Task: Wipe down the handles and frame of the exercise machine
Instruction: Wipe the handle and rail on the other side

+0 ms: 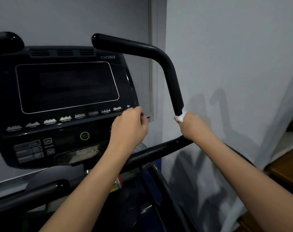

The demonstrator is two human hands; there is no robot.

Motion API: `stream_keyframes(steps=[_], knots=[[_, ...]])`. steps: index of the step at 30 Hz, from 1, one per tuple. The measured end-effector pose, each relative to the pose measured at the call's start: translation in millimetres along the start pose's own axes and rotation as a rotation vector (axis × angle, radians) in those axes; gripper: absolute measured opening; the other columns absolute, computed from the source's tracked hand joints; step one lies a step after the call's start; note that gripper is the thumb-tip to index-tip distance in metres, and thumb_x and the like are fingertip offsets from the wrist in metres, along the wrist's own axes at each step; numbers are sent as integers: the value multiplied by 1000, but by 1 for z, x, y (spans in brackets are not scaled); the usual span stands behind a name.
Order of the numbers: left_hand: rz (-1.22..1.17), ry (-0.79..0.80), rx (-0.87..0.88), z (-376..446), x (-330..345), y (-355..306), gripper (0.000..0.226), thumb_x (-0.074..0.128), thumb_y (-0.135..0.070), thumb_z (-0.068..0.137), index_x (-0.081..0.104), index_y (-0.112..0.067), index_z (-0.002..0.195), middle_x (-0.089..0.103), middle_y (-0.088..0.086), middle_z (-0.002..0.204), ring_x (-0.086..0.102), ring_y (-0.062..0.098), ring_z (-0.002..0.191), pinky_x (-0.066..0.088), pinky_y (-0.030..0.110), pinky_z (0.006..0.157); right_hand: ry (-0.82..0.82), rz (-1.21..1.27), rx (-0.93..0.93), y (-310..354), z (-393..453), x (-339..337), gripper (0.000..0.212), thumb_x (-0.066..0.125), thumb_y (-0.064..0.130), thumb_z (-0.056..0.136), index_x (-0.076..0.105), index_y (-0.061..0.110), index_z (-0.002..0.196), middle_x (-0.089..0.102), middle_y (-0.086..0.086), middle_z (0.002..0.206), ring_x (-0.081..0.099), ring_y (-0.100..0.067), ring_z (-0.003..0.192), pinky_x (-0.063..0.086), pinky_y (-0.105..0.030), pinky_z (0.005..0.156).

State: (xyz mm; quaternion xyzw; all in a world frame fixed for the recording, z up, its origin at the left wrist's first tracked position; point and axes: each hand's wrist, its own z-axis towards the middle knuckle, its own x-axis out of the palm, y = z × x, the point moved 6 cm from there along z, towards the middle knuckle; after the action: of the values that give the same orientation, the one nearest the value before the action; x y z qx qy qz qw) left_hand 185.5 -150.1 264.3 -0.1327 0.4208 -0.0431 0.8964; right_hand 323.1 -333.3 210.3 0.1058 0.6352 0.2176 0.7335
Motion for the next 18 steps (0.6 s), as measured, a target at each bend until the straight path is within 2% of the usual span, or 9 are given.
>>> stream_keyframes(steps=[1,3,5,7,9,11,13,15,18], knots=[[-45,39,-49,-11,5,6,18,51,-30,95,66,-21,99,67,-3,90,64,24,80,51,35,69,-77,22,-49,1,-12,-3,38,43,42,102,56,10,117,62,-12,110,55,-29,86,50,-39,78],[-101,92,-121,-34,14,17,15,52,-32,95,66,-25,97,67,-8,86,64,19,76,47,31,63,-380,-2,-258,14,-46,-15,40,40,40,103,56,7,119,56,-16,118,52,-33,103,46,-46,88],[-121,105,-176,-54,20,28,16,52,-32,96,66,-26,99,67,-10,86,63,16,75,44,30,61,-562,-81,-462,37,-81,-19,37,38,37,104,62,14,119,51,-12,120,47,-29,106,40,-43,88],[-117,93,-238,-70,22,40,17,51,-33,98,66,-26,99,67,-9,87,61,15,76,44,31,62,-438,-69,-572,52,-87,-2,36,37,38,104,66,19,115,49,-2,106,46,-22,97,34,-37,83],[-114,90,-303,-83,26,52,20,48,-37,100,66,-26,97,66,-8,85,59,17,76,41,31,61,-177,-25,-567,57,-82,31,37,37,40,105,68,21,105,47,4,94,50,-22,94,31,-34,79],[-168,98,-382,-93,29,60,28,46,-43,101,67,-26,93,66,-7,81,62,20,79,44,33,64,-32,-2,-563,58,-82,61,43,33,44,106,66,21,92,51,6,87,55,-23,94,32,-35,82],[-295,109,-475,-100,35,67,40,42,-46,102,67,-21,82,68,-1,77,65,26,84,47,35,68,-39,22,-595,60,-93,72,53,27,59,101,67,25,93,56,9,85,57,-17,93,33,-33,89],[-421,111,-581,-104,42,70,51,38,-47,104,60,-16,70,69,8,79,65,32,88,45,36,72,-83,72,-660,65,-109,75,68,18,76,93,67,30,105,60,13,92,54,-11,96,33,-33,98],[-489,61,-682,-106,47,75,58,31,-48,103,65,-9,77,72,19,95,63,38,95,51,41,85,-89,309,-787,75,-126,74,57,24,61,101,68,27,111,66,15,100,56,-7,101,35,-30,98]])
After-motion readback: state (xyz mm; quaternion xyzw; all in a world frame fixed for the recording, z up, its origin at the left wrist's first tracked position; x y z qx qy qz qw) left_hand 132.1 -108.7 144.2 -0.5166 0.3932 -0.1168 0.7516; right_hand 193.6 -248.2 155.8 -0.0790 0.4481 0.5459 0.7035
